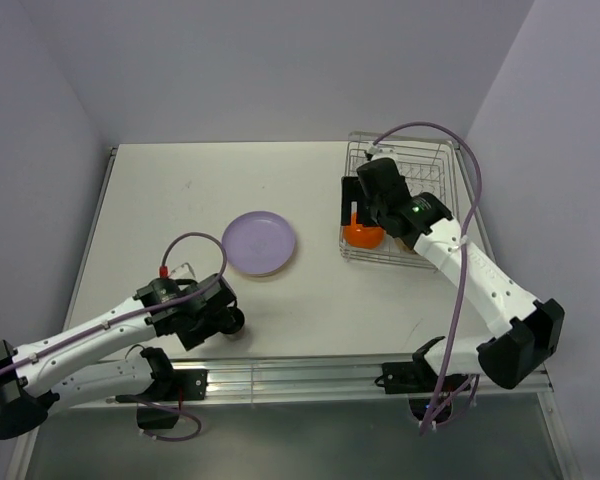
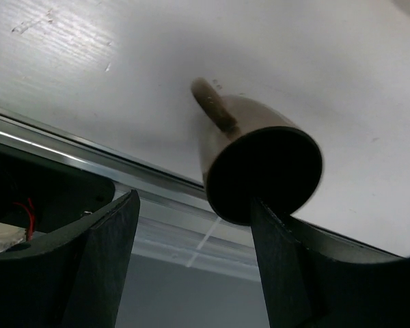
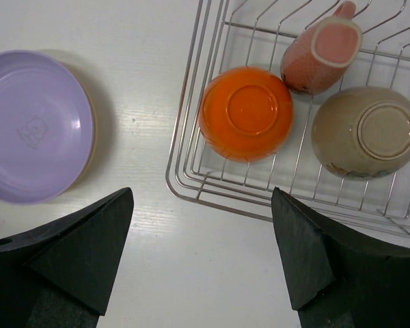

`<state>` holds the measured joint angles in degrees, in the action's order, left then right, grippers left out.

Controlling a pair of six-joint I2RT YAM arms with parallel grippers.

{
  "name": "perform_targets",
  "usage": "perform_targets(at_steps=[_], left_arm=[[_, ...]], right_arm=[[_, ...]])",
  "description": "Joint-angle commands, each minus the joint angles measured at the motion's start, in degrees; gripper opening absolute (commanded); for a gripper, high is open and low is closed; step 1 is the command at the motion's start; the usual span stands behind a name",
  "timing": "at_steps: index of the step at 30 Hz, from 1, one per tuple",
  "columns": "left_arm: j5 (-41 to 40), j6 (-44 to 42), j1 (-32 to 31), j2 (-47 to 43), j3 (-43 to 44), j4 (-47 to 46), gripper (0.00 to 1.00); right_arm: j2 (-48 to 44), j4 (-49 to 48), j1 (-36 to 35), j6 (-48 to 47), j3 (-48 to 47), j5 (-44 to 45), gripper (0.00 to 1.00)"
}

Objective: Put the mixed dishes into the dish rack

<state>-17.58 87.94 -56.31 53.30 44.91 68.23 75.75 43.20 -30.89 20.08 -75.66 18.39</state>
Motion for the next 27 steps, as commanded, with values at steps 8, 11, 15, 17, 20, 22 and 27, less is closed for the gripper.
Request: perform_targets(at_steps=[8, 11, 15, 17, 20, 22, 27], left_arm=[[-1.66, 4.61, -1.17, 2.95, -2.54, -2.74, 0.61], [-2.28, 3.21, -0.99, 5.14, -1.75, -4.41, 0.38], [-1.84, -0.13, 0.68, 8.13, -0.88, -7.31, 0.03], [-1.93, -1.97, 1.64, 9.19, -0.17, -7.93, 0.0], [-3.24, -4.96, 1.82, 10.42, 4.03, -7.59, 0.0], [-4.91, -6.63, 1.82, 11.65, 10.44, -4.96, 0.0], [-2.73, -17.78, 1.82, 9.73, 25.55, -8.62, 0.0]], right_arm=[[-12.36, -0.05, -2.24, -0.04, 5.34, 1.73, 0.89], [-14.13, 1.18, -2.68, 0.05, 5.78, 1.91, 0.89], [-16.68, 2.15, -3.03, 0.49, 6.22, 2.09, 0.89], [-18.08, 2.41, -3.21, 0.84, 6.4, 1.56, 0.89], [-19.49, 1.81, -3.29, 1.02, 7.28, -3.61, 0.89], [-19.67, 1.54, -3.29, 1.89, 7.81, -10.35, 0.9], [-20.63, -5.21, -2.33, 6.28, 10.95, -33.91, 0.9]])
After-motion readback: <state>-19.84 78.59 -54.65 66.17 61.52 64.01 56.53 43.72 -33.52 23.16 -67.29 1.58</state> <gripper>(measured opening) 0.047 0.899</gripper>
